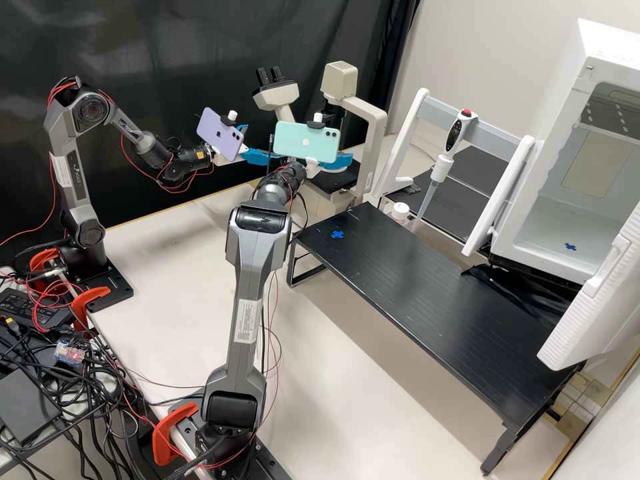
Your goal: Move the petri dish to the bench
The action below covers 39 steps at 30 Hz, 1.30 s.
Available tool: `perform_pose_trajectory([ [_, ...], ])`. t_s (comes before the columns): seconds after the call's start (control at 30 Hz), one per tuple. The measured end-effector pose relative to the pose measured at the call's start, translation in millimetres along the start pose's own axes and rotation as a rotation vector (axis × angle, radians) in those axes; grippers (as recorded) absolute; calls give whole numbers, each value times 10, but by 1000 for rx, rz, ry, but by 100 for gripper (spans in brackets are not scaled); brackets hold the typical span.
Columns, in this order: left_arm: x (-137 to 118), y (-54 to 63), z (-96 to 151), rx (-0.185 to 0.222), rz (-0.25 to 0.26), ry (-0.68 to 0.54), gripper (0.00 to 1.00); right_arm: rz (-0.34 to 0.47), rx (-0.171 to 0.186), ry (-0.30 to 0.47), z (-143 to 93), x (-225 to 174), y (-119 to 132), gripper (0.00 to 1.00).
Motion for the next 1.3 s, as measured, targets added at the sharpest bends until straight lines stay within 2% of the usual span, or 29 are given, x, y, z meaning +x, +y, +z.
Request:
perform_pose_trajectory([
  [0.03,0,0,0,0,0,0,100,-6,13,-17,17,60,-17,100],
  [0.2,0,0,0,0,0,0,100,-16,25,-79,105,248,-80,100],
  [0.4,0,0,0,0,0,0,100,-29,2,-125,196,390,-184,100],
  [0.43,0,0,0,0,0,0,100,-29,-1,-127,196,398,-185,0],
  [0.5,0,0,0,0,0,0,100,-31,-11,-127,199,409,-195,0],
  [0.77,0,0,0,0,0,0,100,-41,0,-135,211,416,-216,0],
  [0.97,0,0,0,0,0,0,100,-58,-21,-130,207,416,-230,0],
  [1.13,0,0,0,0,0,0,100,-73,-14,-138,215,414,-244,0],
  [1.3,0,0,0,0,0,0,100,-98,12,-142,217,411,-269,0],
])
